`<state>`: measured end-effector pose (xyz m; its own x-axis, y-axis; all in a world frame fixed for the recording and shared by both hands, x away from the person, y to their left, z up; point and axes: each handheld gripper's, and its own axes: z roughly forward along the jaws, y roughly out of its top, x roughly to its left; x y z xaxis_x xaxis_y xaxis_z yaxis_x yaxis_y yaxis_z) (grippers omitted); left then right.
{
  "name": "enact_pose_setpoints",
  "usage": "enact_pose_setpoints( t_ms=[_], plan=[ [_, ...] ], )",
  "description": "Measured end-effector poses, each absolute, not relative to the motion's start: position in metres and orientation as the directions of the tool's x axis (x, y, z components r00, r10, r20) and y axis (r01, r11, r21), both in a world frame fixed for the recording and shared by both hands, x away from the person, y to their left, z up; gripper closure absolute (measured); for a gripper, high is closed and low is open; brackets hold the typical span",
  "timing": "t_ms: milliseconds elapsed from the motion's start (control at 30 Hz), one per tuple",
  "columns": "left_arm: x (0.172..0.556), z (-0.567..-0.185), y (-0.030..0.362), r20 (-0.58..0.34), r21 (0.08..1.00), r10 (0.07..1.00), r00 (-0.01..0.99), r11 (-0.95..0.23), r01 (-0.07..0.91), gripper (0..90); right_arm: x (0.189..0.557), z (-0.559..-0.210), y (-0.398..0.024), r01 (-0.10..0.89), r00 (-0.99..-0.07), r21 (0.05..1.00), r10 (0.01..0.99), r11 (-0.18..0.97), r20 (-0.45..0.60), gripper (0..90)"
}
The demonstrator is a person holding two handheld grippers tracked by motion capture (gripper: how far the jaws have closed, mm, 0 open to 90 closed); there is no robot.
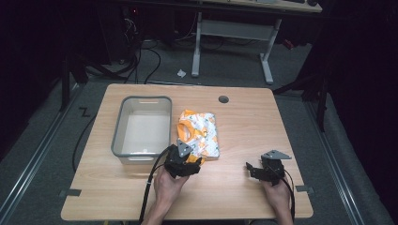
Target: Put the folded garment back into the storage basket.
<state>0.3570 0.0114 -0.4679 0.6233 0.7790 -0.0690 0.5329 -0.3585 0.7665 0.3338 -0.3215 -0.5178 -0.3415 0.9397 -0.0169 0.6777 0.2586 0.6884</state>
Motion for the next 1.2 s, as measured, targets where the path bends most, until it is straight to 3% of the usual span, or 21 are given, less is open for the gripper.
enact_pose_setpoints(
  t_ms=[1200],
  plan=[
    [0.437,-0.468,-0.02,-0.127,0.689,0.857,0.499,-0.286,0.666,30.2,0.334,-0.518,-0.321,0.681,-0.339,0.688,0.941,0.252,-0.01,26.1]
  ],
)
